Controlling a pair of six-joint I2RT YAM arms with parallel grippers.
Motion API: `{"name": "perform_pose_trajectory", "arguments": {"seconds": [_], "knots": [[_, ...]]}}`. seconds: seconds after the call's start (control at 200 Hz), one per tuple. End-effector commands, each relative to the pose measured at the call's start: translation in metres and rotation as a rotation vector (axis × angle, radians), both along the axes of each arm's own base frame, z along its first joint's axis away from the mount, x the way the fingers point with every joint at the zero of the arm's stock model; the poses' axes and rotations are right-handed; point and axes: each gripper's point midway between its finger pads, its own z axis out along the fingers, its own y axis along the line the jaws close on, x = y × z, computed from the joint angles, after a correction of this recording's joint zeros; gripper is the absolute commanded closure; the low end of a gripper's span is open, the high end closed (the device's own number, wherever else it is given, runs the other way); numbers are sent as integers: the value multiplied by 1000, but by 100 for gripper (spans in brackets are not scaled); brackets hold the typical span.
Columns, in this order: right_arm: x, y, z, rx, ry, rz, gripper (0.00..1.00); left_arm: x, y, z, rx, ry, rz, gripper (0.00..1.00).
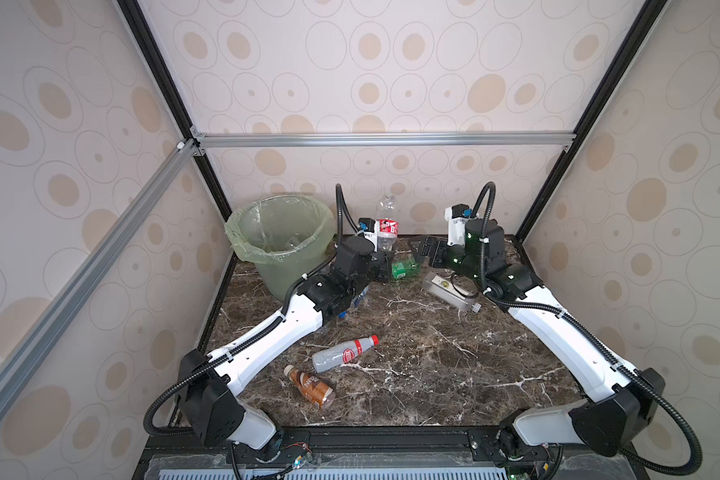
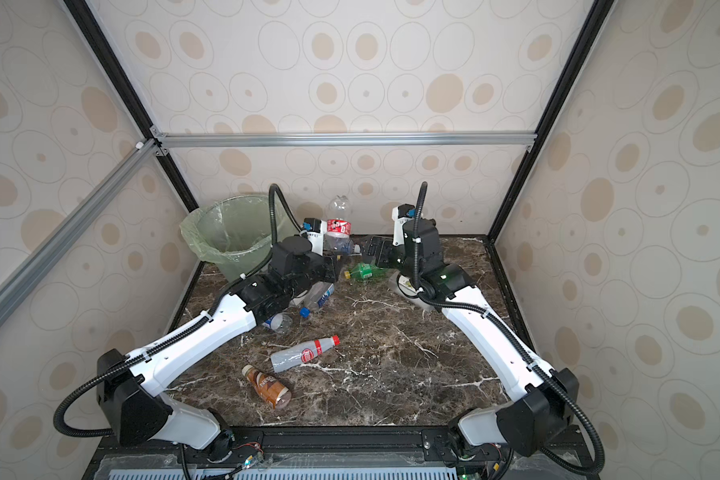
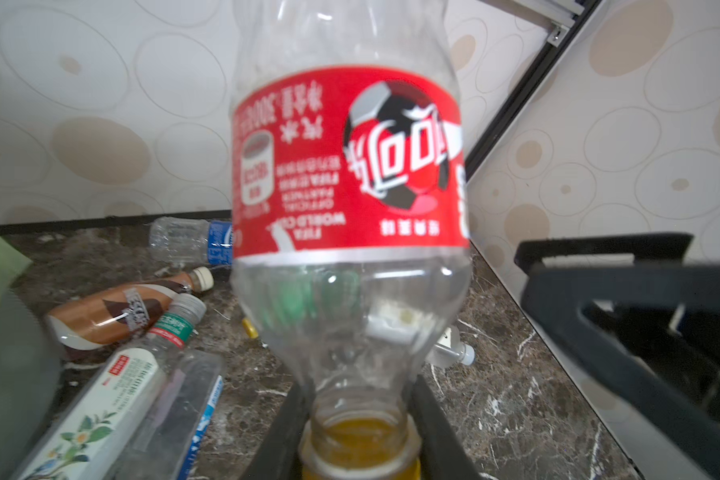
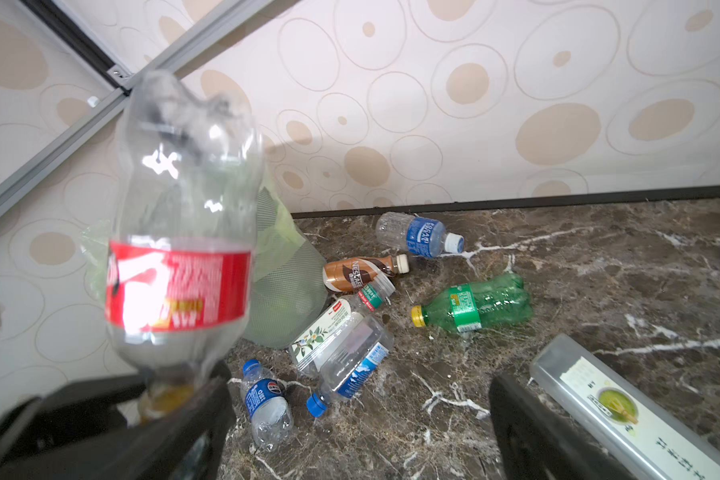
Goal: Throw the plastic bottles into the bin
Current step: 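Lift the bottle over the basket with the left gripper while the right gripper withdraws, then open the left gripper to drop the bottle into the wastebasket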
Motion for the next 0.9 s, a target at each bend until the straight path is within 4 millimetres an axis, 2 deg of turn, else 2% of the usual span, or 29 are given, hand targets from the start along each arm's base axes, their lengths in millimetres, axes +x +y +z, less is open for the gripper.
{"name": "perform_pose_trajectory", "arguments": {"seconds": [0.0,0.195,0.305,0.395,0.47,0.55,0.595,0.665,0.74,0.825,0.895], "knots": [[-19,17,41,-19,-186,69,0,10,43,28,109,-39,90,85],[-47,45,67,-65,-326,171,0,32,94,81,133,-94,190,85],[-56,52,77,-55,-371,209,0,34,123,134,155,-187,272,85],[-55,53,77,-62,-361,203,0,26,144,181,172,-289,346,84],[-54,53,75,-64,-355,199,0,11,164,221,167,-392,421,83],[-52,53,70,-68,-341,193,0,-6,182,250,147,-489,489,83],[-50,53,67,-73,-331,189,0,-12,191,258,138,-522,522,84],[-48,54,63,-76,-320,185,0,-9,200,254,152,-519,555,84],[-46,57,60,-74,-311,189,0,12,202,225,181,-439,552,84],[-45,59,57,-75,-301,193,0,44,214,164,221,-256,571,81],[-45,59,57,-79,-298,193,0,70,222,103,218,-48,529,74]]}}
